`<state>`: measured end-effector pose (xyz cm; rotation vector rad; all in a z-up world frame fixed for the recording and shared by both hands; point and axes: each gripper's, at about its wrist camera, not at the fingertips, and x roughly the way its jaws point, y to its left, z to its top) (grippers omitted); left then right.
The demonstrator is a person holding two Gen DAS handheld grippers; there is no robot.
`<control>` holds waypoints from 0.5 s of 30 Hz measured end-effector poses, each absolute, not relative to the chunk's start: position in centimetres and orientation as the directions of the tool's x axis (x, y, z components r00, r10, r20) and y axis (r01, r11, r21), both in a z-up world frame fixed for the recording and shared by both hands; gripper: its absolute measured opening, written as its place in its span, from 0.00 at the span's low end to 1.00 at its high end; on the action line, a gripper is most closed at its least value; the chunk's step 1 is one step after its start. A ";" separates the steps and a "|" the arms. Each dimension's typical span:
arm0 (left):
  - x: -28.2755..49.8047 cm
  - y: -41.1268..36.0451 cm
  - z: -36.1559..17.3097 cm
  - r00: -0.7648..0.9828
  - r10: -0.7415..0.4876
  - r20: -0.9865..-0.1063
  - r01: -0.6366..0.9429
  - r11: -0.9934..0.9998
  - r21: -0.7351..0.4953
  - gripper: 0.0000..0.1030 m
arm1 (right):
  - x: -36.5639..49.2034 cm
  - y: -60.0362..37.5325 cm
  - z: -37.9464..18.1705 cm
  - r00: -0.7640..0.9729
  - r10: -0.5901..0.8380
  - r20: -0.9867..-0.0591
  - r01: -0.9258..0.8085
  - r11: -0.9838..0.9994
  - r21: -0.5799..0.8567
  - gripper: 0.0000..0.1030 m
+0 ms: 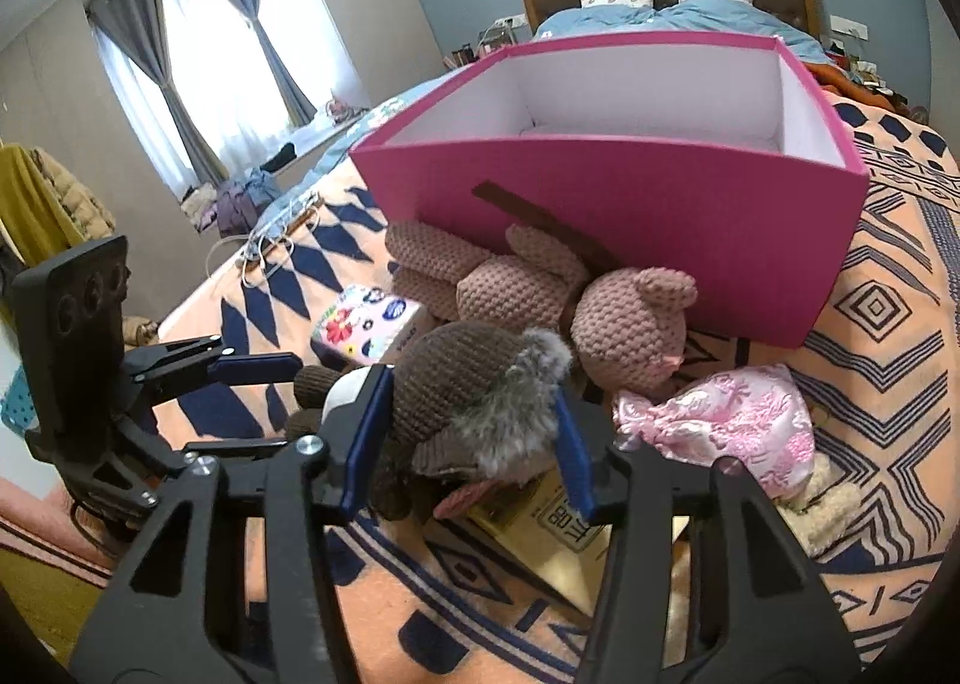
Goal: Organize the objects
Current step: 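Lift the brown monkey with the right gripper and carry it over the box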
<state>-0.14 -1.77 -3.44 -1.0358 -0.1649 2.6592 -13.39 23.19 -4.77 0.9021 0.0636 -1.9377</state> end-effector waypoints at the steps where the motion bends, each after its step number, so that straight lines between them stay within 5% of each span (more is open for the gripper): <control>1: -0.1 -1.6 -3.3 -0.705 0.304 -0.641 -0.226 -0.953 -0.204 0.70 | -13.4 23.3 -4.6 -0.268 -0.748 -0.608 0.782 -0.537 0.316 0.51; 9: -0.5 -2.5 -2.2 -0.726 0.293 -0.623 -0.200 -0.956 -0.216 0.67 | -13.9 23.9 -3.2 -0.282 -0.774 -0.567 0.772 -0.534 0.344 0.51; 15: -1.4 -1.7 -0.9 -0.734 0.303 -0.608 -0.233 -0.953 -0.194 0.54 | -14.5 24.1 -1.5 -0.301 -0.793 -0.530 0.770 -0.530 0.356 0.51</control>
